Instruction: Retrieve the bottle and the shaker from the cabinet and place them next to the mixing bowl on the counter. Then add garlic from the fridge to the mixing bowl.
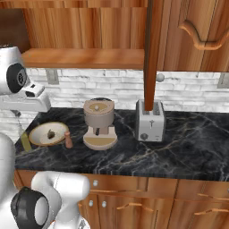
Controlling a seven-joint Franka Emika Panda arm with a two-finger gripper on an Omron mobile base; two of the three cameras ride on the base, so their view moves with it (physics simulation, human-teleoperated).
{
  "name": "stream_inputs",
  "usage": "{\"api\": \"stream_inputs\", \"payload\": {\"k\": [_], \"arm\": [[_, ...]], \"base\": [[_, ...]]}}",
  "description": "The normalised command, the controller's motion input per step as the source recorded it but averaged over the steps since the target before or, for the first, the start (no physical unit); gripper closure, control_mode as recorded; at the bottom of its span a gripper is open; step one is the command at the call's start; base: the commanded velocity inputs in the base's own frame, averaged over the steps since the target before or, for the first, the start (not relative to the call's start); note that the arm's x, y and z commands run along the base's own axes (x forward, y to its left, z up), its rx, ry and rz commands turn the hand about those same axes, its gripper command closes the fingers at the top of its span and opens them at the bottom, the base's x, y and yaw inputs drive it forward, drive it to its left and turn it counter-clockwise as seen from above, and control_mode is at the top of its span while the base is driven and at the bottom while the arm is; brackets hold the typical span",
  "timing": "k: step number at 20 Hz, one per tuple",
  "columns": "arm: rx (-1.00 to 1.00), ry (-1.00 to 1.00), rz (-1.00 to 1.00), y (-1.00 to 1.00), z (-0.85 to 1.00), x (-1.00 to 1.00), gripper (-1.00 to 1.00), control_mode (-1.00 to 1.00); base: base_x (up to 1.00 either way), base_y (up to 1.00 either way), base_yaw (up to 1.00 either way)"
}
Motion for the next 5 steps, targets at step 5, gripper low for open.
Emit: {"api": "stream_inputs", "payload": {"k": [5], "arm": [[0.00, -0.16, 0.00, -0.17, 0.50, -0.92, -1.00, -1.00]], "base": [[0.00, 0.00, 0.00]]}}
